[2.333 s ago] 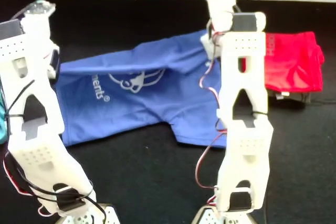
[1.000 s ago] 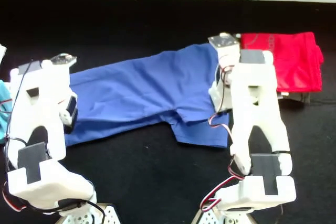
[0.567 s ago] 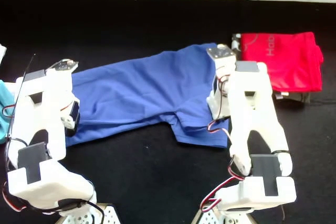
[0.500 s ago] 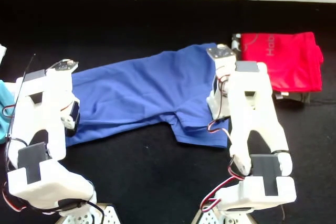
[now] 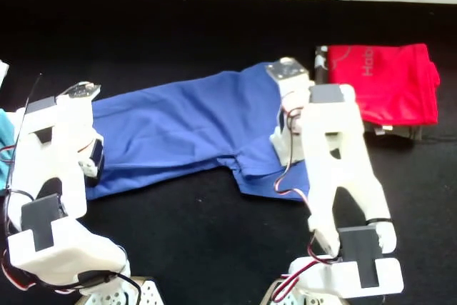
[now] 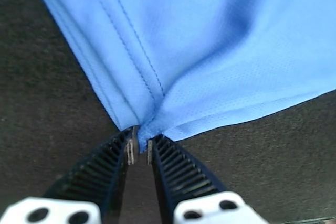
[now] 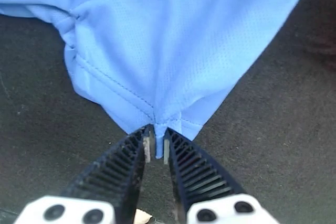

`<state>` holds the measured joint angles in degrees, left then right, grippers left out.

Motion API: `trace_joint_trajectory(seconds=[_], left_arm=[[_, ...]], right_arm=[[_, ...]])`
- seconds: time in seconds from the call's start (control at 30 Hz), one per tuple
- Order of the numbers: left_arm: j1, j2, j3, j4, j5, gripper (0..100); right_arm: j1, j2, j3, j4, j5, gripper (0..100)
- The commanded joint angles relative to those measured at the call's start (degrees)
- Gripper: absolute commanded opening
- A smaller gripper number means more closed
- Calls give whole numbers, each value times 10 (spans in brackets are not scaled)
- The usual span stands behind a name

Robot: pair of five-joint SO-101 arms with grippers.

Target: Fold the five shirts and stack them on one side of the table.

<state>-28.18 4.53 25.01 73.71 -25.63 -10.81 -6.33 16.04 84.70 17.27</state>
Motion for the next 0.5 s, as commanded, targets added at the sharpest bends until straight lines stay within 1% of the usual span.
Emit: trace_joint_trajectory(seconds=[0.0, 0.13, 0.47], left_arm=[[-15, -28, 0, -4, -32, 9], [-15, -28, 2, -2, -49, 9], [-15, -28, 1, -1, -48, 14]], right_arm=[[-7, -16, -2, -6, -7, 5], [-6, 5, -1, -6, -7, 5], [-6, 23, -2, -7, -7, 5]])
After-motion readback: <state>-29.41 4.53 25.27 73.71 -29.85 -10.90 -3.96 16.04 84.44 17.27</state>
